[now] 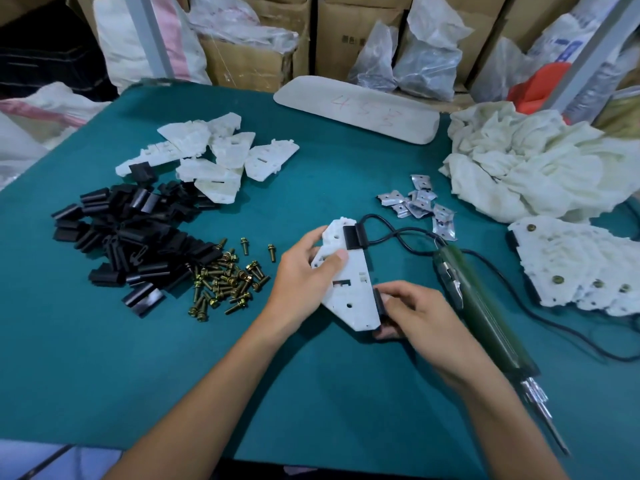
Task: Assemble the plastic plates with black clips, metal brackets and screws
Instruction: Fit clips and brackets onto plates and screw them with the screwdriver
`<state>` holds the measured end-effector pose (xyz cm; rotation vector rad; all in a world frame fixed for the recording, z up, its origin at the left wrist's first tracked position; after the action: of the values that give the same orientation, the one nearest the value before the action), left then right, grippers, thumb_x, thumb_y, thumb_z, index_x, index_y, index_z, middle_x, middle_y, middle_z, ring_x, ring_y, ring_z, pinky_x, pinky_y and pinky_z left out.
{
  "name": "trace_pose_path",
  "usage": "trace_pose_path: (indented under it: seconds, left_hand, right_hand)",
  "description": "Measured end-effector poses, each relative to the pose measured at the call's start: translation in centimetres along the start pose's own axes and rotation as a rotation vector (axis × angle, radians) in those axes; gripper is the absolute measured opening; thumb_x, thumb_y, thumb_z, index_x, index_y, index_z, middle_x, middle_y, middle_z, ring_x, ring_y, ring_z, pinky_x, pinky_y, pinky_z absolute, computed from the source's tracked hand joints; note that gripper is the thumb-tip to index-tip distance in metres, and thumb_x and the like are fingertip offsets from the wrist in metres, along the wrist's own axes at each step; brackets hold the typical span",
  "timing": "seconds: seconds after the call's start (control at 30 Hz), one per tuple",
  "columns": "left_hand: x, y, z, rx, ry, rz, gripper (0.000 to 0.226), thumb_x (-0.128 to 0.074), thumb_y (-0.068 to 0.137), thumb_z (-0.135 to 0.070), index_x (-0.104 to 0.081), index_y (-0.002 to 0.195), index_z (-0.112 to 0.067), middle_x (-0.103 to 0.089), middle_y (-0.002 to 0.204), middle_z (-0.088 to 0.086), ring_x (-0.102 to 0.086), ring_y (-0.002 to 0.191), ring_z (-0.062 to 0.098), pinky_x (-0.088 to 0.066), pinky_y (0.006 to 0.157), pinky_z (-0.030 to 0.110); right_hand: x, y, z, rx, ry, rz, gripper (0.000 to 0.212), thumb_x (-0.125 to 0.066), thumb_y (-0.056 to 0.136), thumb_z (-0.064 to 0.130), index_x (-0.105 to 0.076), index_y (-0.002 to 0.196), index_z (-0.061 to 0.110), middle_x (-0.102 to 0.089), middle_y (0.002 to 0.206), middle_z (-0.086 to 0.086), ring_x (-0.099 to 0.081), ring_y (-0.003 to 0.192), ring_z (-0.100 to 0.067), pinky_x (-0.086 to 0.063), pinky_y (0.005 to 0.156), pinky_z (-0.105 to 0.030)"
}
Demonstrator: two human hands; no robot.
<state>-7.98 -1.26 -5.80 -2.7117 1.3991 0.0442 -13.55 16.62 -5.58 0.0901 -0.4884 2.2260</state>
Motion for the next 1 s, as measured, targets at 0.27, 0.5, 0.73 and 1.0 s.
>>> trace_pose_path:
  seconds: [0.27,0.5,0.73,1.0]
  left_hand:
    - [0.5,-0.1,0.3,-0.052,0.233,-0.093,0.049,-0.067,0.089,-0.034,-0.057,0.136,-0.03,-0.073,0.109,-0.015,-0.07,0.098,0.003,-0.058,0.089,0.04]
    - [0.9,0.1,0.3,-0.056,0.187,-0.111,0.051,-0.067,0.088,-0.036,-0.055,0.137,-0.031,-0.072,0.109,-0.013,-0.068,0.1,0.001,-0.056,0.093,0.039]
    - [1.2,-0.8,-0.6,-0.13,0.298,-0.2,0.047,-0.059,0.096,-0.033,-0.05,0.142,-0.03,-0.064,0.081,-0.029,-0.062,0.076,-0.004,-0.055,0.08,0.023]
    - [1.9,-1.2,-0.7,-0.104,0.295,-0.244,0.047,-0.057,0.099,-0.033,-0.045,0.145,-0.033,-0.063,0.092,-0.035,-0.063,0.082,-0.006,-0.052,0.082,0.017]
  right_hand:
    - [0.6,-0.5,1.1,0.098,-0.248,-0.207,0.01,-0.075,0.091,0.024,-0.074,0.09,0.034,-0.075,0.076,0.014,-0.075,0.071,-0.01,-0.061,0.081,-0.039]
    - [0.7,-0.2,1.1,0.095,-0.116,-0.197,0.016,-0.071,0.095,0.016,-0.076,0.094,0.031,-0.075,0.078,0.005,-0.075,0.066,-0.015,-0.062,0.08,-0.041]
    - [-0.4,-1.0,2.7,0.193,-0.431,-0.309,0.007,-0.072,0.092,0.029,-0.075,0.096,0.033,-0.073,0.076,0.018,-0.07,0.078,-0.004,-0.055,0.083,-0.033]
    - [-0.9,-0.4,1.5,0.129,-0.174,-0.206,0.015,-0.077,0.088,0.024,-0.074,0.093,0.038,-0.074,0.077,0.015,-0.07,0.07,0.0,-0.054,0.069,-0.018]
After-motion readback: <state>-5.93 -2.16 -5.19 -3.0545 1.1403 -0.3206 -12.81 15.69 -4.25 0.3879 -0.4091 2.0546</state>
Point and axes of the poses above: each hand's wrist, its own y-axis towards the middle knuckle, its own x-axis out of the back of the hand, z = x × y, the point moved 10 cm from there along y, towards the middle knuckle
